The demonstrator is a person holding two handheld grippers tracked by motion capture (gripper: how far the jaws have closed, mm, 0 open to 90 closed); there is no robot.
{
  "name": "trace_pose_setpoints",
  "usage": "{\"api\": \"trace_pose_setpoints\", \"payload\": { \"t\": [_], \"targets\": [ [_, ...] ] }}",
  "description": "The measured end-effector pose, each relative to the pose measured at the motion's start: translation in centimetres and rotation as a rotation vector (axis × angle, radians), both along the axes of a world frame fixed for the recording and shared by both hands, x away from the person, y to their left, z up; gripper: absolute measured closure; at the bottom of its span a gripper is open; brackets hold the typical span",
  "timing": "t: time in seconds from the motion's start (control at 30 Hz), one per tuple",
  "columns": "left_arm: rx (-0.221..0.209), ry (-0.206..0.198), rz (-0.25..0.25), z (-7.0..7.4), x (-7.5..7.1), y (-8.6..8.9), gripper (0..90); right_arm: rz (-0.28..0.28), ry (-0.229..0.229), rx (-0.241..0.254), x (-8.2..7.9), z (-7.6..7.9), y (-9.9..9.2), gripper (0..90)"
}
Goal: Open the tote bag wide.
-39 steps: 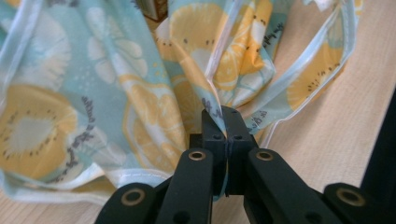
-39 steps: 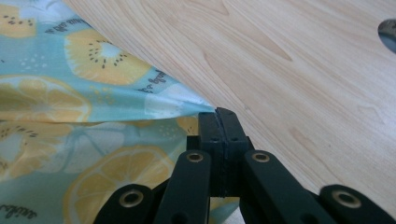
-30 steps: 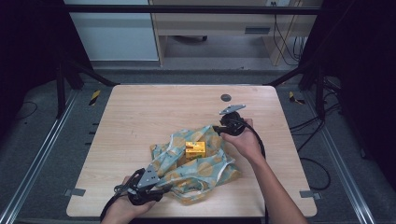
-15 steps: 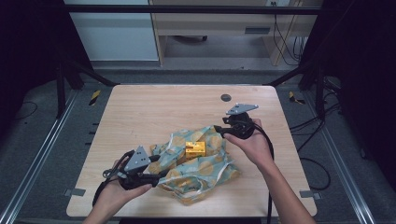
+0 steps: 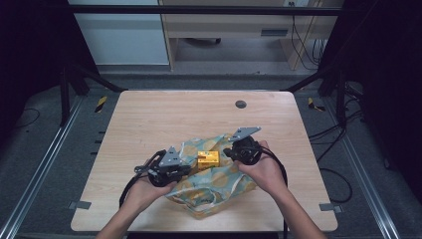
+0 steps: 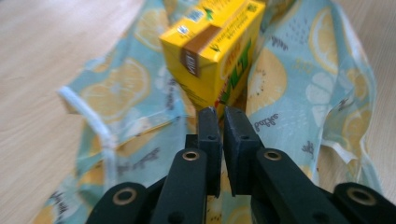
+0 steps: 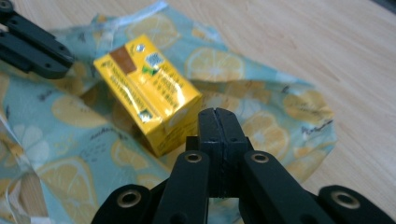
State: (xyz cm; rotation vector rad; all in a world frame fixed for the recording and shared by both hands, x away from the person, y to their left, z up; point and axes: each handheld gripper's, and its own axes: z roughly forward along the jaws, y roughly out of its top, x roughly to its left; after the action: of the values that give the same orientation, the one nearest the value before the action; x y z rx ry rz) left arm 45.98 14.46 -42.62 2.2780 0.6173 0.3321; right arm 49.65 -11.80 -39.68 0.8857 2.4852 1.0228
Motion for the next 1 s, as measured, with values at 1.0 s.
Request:
{"api": "trace_pose_setpoints", "payload": {
  "t": [1.0],
  "targets": [
    [0.069,-0.027,0.267,-4.5,5.1,2.6,90.0,0.001,-0.014,-0.110,-3.9,-7.7,-5.4,90.0]
  ]
}}
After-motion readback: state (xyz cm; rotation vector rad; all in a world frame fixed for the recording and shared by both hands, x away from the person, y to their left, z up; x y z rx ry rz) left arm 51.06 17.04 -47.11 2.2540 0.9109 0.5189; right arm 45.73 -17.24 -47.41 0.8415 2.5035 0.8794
